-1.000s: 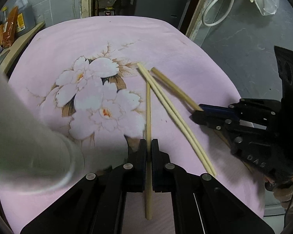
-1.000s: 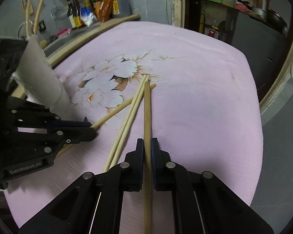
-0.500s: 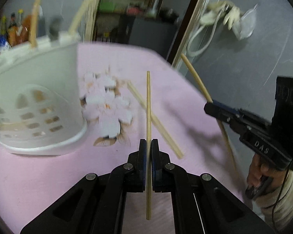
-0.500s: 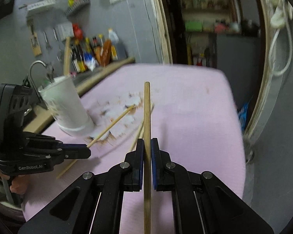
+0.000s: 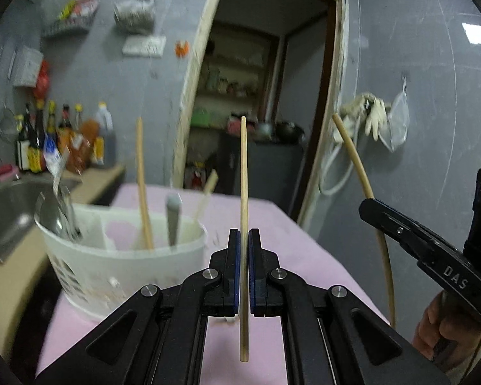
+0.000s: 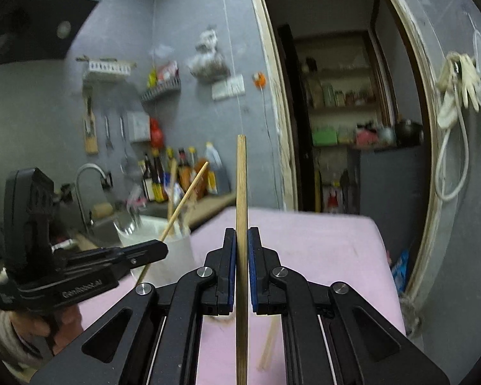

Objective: Organize utensils
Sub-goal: 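Lift both chopsticks upright and carry them over the white basket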

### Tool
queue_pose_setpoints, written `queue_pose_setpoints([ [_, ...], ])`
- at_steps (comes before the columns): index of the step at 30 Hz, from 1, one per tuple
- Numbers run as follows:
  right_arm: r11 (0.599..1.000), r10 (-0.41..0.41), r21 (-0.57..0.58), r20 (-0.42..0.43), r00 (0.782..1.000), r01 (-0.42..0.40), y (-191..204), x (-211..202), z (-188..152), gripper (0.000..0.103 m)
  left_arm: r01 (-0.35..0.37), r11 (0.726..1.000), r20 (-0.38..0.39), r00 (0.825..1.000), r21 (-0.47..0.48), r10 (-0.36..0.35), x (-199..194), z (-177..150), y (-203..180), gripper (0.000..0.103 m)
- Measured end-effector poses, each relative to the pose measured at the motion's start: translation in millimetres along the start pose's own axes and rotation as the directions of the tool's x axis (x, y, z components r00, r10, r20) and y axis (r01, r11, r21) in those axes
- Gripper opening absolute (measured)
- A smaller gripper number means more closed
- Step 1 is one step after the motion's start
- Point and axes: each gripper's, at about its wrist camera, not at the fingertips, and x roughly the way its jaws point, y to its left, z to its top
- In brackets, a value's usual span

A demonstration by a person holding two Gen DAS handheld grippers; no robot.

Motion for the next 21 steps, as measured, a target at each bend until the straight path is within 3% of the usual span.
queue_pose_setpoints([
  [10,0.994,0.104,-0.041,0.183,0.978,-0.098,46,26,50,0.005,-0.057,0.998,0.171,0.984,-0.007,0.057,-27,54,47,0.002],
  [16,0.987,0.159,-0.038,0.285,0.945,-0.154,67,54,75,0.005,-0.103,0.994,0.264,0.958,-0.036,0.109,-40,84,84,0.002],
  [21,0.979,0.194,-0.014,0.352,0.916,-0.203,74,80,83,0.005,-0.083,0.990,0.328,0.937,-0.113,0.116,-41,97,128,0.002],
])
